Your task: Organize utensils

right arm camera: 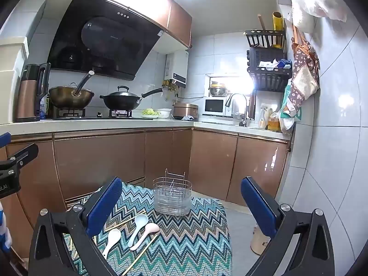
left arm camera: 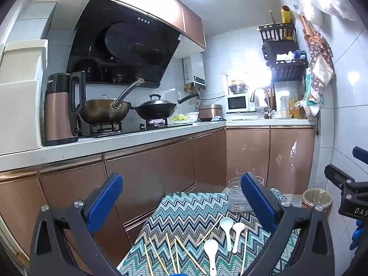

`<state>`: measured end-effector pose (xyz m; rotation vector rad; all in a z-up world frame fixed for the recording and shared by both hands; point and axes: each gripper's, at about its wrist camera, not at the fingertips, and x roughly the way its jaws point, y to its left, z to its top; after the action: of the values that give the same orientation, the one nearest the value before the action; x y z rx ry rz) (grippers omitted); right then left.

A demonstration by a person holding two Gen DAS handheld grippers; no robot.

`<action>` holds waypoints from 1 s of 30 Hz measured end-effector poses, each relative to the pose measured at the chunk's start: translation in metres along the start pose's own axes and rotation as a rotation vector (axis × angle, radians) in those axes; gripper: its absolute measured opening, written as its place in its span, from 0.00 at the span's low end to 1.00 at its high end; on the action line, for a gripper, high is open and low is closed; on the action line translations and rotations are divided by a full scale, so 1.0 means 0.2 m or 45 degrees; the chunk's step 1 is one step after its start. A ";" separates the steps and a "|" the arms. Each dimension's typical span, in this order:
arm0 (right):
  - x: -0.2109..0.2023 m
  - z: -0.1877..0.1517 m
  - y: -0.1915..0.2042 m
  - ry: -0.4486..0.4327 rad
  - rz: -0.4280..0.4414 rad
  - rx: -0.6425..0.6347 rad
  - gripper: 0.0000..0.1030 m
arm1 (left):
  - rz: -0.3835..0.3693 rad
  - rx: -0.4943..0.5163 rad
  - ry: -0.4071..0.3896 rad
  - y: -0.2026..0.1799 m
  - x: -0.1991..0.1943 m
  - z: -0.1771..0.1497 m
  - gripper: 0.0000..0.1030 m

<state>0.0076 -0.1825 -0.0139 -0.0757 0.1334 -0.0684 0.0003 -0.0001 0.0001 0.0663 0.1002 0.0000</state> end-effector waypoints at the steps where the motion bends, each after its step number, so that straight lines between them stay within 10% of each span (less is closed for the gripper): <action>1: 0.00 0.00 0.00 0.006 0.003 -0.001 1.00 | -0.001 0.002 -0.005 0.00 0.00 0.00 1.00; 30: -0.03 -0.01 -0.01 -0.043 -0.019 0.052 1.00 | -0.030 -0.038 0.023 0.03 0.00 -0.01 1.00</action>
<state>0.0013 -0.1843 -0.0148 -0.0370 0.0974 -0.0850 0.0010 0.0063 -0.0007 0.0353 0.1188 -0.0217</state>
